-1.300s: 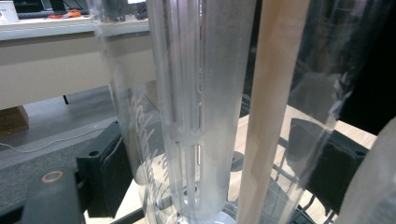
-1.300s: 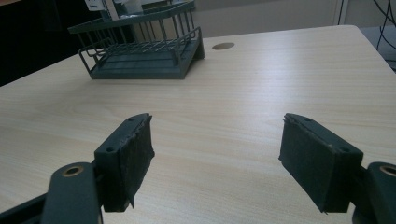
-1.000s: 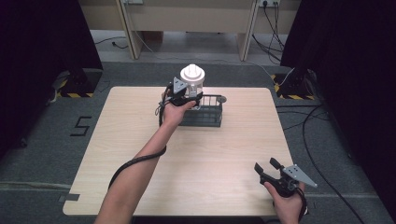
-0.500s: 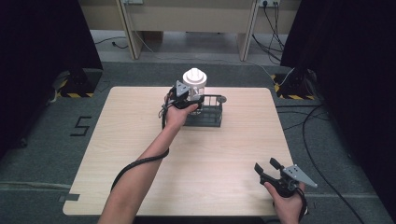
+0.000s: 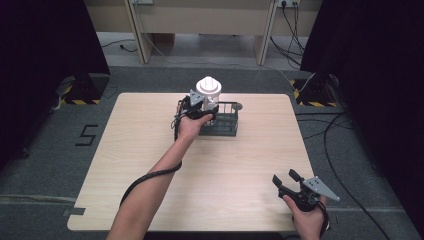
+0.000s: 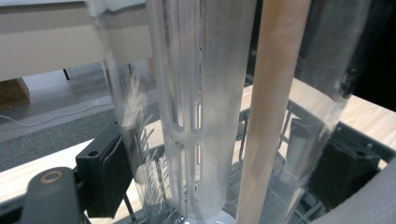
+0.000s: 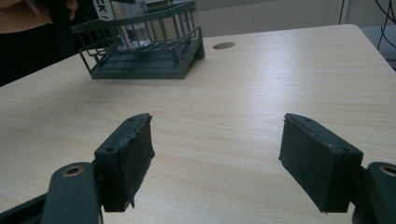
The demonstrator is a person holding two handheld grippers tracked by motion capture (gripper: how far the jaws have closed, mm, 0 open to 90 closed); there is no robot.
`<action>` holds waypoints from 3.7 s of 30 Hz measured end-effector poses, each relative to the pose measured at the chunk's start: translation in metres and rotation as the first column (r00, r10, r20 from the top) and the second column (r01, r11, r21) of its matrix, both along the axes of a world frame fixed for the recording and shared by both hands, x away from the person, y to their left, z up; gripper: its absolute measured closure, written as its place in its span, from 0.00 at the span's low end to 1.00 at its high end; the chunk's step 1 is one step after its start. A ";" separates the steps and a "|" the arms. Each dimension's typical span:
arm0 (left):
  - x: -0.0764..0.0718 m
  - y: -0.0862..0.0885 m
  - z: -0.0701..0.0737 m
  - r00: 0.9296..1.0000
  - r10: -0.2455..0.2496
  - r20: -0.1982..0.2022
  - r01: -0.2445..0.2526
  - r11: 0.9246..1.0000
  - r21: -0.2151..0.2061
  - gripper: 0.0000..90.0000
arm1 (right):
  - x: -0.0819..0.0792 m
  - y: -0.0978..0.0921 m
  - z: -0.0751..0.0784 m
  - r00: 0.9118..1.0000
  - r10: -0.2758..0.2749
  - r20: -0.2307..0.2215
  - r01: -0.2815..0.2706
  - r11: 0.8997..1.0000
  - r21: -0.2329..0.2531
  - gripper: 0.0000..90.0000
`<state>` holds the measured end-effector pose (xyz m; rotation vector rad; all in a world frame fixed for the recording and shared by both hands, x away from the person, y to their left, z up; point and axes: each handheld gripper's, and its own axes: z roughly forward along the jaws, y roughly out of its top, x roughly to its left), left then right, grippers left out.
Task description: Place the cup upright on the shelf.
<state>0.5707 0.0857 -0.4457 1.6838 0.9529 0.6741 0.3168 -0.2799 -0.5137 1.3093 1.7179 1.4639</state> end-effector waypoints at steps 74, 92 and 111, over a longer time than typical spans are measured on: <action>-0.078 0.051 0.006 0.997 -0.063 0.042 0.062 0.998 0.021 0.16 | 0.000 0.001 0.000 1.000 -0.001 -0.007 0.001 1.000 -0.011 0.29; -0.106 0.070 0.000 0.996 -0.071 0.050 0.070 0.997 0.023 0.16 | 0.000 0.001 0.000 1.000 -0.006 -0.006 0.005 1.000 -0.009 0.29; -0.134 0.096 -0.007 0.997 -0.062 0.053 0.061 0.998 0.019 0.16 | 0.000 0.001 0.000 1.000 -0.009 -0.004 0.009 1.000 -0.005 0.29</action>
